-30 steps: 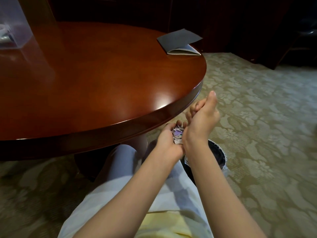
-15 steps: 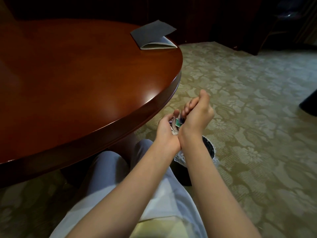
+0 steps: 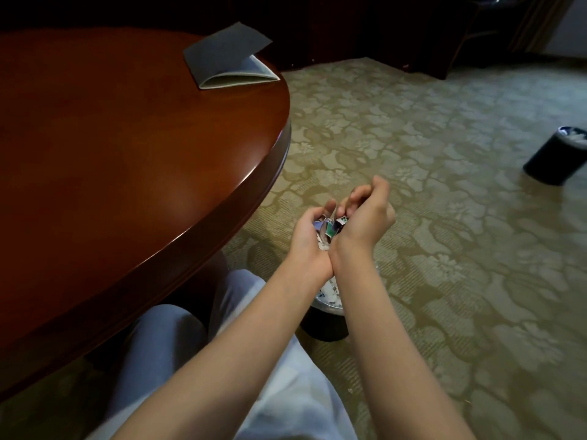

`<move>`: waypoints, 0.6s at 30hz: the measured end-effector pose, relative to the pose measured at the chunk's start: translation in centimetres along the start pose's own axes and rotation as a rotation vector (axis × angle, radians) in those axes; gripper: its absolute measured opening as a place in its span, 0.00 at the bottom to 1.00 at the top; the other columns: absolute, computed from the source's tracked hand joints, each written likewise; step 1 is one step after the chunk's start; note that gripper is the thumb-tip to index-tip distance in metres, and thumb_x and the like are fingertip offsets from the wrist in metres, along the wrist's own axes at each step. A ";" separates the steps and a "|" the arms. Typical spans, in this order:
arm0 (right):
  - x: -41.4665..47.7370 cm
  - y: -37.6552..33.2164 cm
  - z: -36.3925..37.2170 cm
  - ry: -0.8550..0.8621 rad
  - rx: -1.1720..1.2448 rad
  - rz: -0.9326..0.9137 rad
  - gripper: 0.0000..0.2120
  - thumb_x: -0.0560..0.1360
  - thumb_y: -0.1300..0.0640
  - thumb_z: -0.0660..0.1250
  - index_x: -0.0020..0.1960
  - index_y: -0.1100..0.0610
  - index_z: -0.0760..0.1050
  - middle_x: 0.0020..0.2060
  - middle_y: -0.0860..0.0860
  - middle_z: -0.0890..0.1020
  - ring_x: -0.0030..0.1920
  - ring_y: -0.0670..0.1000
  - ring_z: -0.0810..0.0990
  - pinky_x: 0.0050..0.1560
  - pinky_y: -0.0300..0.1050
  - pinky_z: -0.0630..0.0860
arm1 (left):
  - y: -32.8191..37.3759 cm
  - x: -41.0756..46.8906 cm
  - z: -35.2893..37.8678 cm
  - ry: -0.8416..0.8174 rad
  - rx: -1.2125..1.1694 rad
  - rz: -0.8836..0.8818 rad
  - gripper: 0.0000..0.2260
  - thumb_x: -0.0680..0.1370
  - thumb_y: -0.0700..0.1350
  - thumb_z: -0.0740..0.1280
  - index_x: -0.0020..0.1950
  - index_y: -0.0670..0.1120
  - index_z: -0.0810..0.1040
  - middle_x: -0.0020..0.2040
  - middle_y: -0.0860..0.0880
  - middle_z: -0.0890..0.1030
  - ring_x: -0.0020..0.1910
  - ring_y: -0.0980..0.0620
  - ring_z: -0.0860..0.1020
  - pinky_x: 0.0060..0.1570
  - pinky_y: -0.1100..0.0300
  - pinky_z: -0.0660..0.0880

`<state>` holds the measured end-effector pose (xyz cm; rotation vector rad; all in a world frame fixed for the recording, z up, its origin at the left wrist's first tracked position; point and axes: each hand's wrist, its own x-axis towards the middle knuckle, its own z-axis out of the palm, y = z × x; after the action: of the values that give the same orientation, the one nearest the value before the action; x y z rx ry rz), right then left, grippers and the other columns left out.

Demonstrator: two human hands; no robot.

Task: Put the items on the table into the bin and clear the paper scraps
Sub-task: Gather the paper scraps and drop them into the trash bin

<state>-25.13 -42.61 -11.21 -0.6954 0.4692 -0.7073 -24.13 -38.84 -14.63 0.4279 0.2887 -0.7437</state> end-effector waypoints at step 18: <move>12.2 5.6 -5.5 0.276 -0.118 0.110 0.19 0.78 0.61 0.55 0.28 0.59 0.63 0.12 0.47 0.61 0.14 0.45 0.61 0.19 0.32 0.59 | -2.5 12.8 -2.7 0.237 0.171 -0.117 0.13 0.80 0.41 0.54 0.36 0.44 0.71 0.28 0.50 0.74 0.28 0.54 0.74 0.35 0.62 0.71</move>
<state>-17.85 -50.56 -20.84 -0.6796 0.8017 -0.6784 -17.16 -46.79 -22.76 0.6679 0.4777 -0.8362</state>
